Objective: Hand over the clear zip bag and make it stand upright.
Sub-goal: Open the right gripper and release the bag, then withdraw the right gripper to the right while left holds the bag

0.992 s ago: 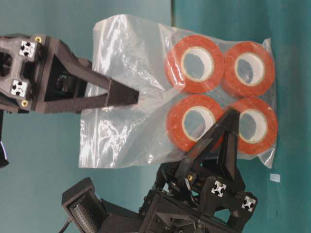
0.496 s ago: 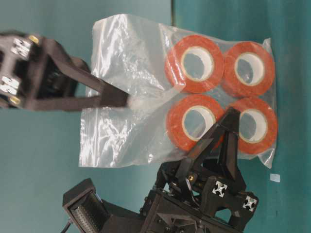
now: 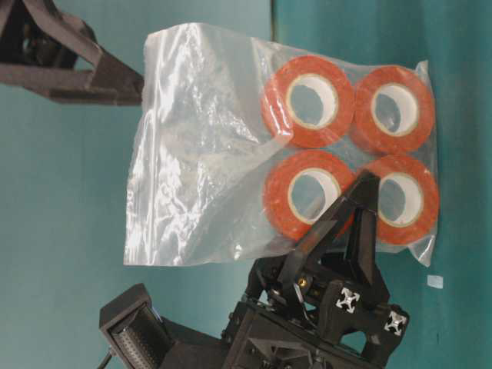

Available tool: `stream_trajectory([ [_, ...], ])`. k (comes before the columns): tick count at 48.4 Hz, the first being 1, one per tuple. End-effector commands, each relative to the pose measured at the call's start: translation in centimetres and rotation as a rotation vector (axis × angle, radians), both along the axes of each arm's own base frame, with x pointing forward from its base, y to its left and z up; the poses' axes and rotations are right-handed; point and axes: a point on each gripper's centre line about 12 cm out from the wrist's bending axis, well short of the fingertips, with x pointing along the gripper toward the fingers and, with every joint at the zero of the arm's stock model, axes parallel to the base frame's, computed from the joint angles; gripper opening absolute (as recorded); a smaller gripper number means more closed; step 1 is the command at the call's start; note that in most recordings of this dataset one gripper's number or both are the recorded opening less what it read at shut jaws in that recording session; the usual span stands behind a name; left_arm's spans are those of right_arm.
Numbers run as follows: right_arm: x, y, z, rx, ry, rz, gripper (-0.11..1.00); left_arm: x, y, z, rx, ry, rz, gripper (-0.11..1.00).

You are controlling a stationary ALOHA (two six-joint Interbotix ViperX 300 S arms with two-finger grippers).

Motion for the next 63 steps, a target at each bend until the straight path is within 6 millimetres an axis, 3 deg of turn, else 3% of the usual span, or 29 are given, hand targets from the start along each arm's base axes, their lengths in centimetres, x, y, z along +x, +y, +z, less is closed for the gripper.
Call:
stream_trajectory([
  [1, -0.8, 0.2, 2.0, -0.016, -0.089, -0.016, 0.86, 0.3, 0.1, 0.5, 0.000, -0.017, 0.001, 0.22],
  [30, -6.2, 0.8, 2.8, -0.098, -0.403, -0.103, 0.86, 0.2, 0.1, 0.3, -0.009, 0.030, 0.006, 0.22],
  [37, -7.5, 1.0, 2.1, -0.102, -0.424, -0.117, 0.86, 0.2, 0.1, 0.3, -0.009, 0.032, 0.006, 0.22],
  [44, -7.9, 1.4, 1.2, -0.095, -0.404, -0.108, 0.86, 0.2, 0.1, 0.3, -0.009, 0.032, 0.006, 0.22],
  [63, -8.1, 1.8, 1.0, -0.093, -0.400, -0.092, 0.86, 0.2, -0.1, 0.3, -0.009, 0.032, 0.002, 0.22],
])
